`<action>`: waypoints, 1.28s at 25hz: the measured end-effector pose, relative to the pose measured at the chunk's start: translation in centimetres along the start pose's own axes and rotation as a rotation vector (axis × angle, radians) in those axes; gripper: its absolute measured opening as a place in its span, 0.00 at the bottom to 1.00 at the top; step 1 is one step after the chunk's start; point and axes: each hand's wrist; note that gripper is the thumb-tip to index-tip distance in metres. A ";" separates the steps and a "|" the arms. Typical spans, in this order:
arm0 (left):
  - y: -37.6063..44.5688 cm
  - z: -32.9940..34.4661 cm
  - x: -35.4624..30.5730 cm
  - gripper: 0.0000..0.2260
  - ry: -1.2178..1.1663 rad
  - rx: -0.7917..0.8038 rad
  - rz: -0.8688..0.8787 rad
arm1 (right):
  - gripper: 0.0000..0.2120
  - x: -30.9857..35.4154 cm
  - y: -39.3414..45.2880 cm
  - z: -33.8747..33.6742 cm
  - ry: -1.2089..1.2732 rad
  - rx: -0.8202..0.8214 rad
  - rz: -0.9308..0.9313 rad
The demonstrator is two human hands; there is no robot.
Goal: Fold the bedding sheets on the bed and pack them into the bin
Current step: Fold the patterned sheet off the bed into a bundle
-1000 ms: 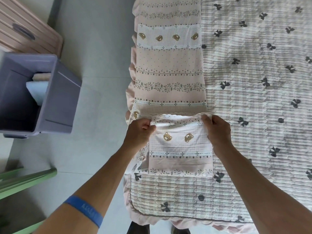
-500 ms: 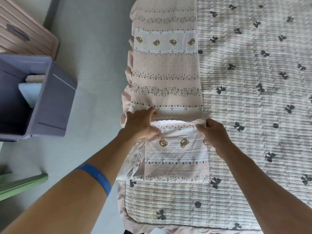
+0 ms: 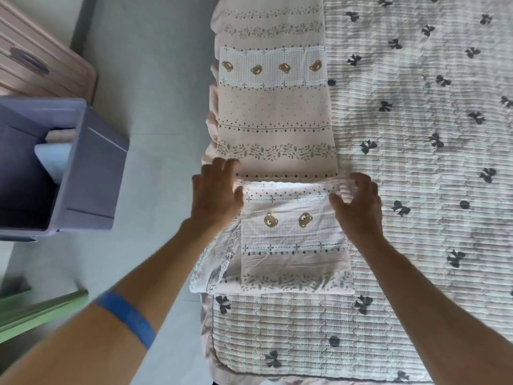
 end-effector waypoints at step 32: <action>23.8 -6.2 11.9 0.17 -1.171 0.484 -0.452 | 0.07 14.1 17.8 2.7 0.416 0.157 0.470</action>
Point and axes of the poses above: each hand's wrist, its own y-axis towards the middle knuckle, its own z-axis out of the palm, x = y × z, and after that the axes turned 9 degrees about z, right-handed
